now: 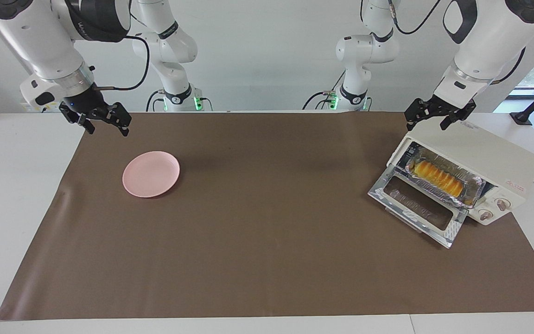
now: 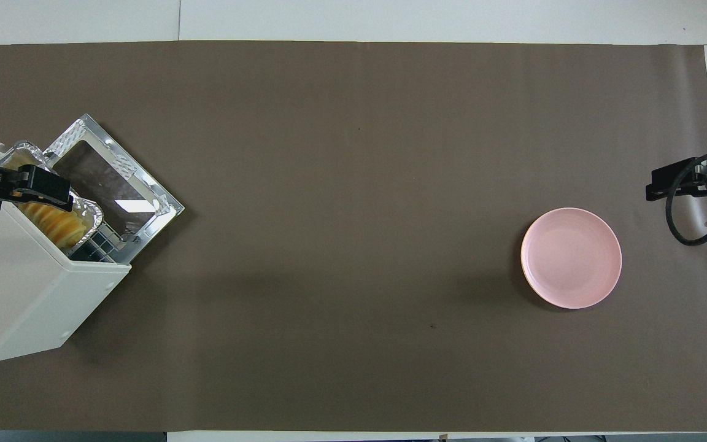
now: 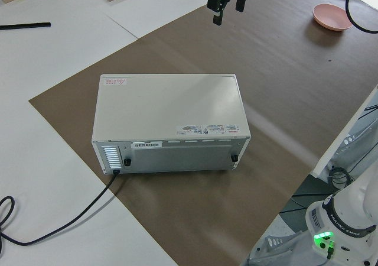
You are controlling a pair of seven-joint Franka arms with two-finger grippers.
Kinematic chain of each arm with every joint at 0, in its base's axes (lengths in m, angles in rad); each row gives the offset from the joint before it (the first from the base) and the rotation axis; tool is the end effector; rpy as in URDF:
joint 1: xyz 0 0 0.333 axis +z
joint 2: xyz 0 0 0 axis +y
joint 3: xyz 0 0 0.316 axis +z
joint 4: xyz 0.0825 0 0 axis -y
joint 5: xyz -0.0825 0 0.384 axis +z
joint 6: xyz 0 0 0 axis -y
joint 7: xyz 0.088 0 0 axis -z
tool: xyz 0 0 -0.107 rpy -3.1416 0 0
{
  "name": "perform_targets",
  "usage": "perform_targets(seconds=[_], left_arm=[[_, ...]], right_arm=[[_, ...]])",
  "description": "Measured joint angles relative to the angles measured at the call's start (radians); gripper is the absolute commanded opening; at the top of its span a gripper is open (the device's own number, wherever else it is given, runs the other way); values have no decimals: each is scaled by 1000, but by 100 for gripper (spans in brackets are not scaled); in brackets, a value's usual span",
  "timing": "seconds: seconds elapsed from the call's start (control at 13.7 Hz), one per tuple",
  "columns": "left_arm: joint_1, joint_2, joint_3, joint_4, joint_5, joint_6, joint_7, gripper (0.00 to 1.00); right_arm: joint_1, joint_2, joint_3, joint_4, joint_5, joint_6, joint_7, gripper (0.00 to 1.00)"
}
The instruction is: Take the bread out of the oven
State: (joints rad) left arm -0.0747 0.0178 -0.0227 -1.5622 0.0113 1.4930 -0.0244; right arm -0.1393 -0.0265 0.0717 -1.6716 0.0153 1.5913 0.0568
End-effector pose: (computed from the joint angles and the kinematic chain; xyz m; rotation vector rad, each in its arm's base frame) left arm 0.5487 -0.0522 0.6122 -3.1205 0.1134 0.1346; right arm 0.5442 -0.0347 0.5932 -3.1207 0.1956 0.0841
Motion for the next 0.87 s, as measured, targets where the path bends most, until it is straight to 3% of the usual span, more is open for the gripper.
perform_targets(seconds=[0.58,0.87], left_arm=[[0,0,4,-1,0,16,-5,100],[1,2,27,-24,0,68,-102,100]], right_arm=[[0,0,-1,-1,0,0,0,100],[0,0,-1,-2,0,0,0,100]])
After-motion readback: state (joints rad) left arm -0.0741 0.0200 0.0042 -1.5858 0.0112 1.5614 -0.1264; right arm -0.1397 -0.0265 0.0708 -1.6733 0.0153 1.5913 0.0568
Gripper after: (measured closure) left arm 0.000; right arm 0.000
